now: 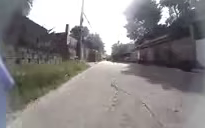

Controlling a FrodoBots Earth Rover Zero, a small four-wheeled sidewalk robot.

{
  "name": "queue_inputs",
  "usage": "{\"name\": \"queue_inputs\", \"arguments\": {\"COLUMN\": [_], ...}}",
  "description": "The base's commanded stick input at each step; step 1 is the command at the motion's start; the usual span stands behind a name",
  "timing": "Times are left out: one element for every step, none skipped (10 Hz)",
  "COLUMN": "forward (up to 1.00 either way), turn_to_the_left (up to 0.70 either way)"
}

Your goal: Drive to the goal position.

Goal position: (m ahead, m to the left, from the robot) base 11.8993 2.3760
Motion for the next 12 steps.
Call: {"name": "queue_inputs", "arguments": {"forward": [1.0, 1.0, 1.0, 1.0, 1.0, 1.0, 1.0, 1.0, 1.0, 1.0, 1.0, 1.0], "turn_to_the_left": [0.0, 0.0, -0.4, -0.34, -0.03, 0.0, 0.0, 0.0, 0.0, 0.0, 0.0, 0.0]}}
